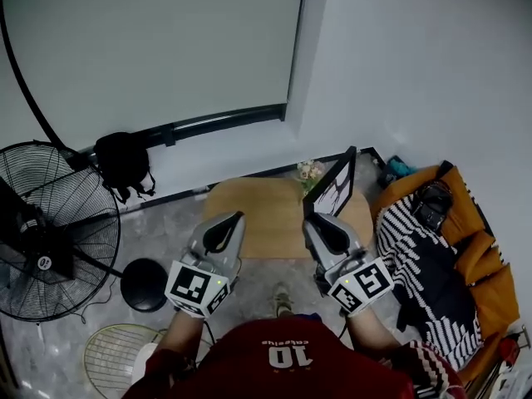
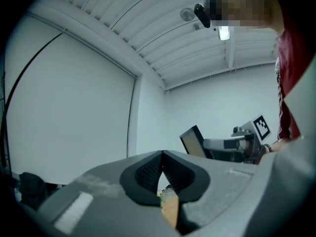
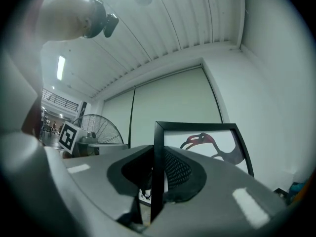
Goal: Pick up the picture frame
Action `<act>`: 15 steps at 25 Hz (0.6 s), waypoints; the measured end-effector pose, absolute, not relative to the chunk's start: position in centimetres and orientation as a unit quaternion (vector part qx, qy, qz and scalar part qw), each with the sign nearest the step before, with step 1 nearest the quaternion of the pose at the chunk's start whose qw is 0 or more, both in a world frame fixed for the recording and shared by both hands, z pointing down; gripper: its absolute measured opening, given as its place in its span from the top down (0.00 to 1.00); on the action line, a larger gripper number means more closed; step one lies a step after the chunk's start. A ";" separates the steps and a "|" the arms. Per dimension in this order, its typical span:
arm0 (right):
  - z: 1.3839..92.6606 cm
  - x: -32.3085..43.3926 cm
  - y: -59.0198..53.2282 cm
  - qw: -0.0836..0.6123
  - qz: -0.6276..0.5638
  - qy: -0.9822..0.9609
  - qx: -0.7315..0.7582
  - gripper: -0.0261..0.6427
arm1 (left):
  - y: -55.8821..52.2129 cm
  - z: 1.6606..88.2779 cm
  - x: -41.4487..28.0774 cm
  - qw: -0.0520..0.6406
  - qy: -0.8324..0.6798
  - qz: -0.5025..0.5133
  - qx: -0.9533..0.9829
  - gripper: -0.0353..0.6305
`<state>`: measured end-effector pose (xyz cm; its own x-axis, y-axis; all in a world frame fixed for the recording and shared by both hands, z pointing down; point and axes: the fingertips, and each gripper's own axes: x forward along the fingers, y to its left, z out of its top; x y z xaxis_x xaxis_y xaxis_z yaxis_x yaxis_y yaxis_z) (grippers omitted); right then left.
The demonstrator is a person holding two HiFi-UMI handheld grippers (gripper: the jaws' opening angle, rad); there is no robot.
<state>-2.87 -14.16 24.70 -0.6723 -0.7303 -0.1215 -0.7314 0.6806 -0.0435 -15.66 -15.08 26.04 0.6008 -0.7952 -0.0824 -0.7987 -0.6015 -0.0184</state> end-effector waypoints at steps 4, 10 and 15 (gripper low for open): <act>24.7 -4.0 -13.5 0.070 0.013 0.909 -0.410 0.86 | -14.5 25.8 -17.1 0.031 0.452 0.041 -0.891 0.94; 24.5 -4.3 -13.0 0.069 0.010 0.905 -0.419 0.87 | -14.0 25.4 -17.5 0.027 0.454 0.046 -0.890 0.94; 23.9 -4.5 -13.5 0.062 0.015 0.905 -0.420 0.86 | -14.4 25.0 -17.6 0.025 0.451 0.049 -0.891 0.94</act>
<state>-4.54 -13.45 23.92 -0.6400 -0.7581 -0.1253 -0.7617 0.6474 -0.0256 -17.61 -14.43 25.01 0.5892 -0.8005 -0.1100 -0.8054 -0.5928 -0.0004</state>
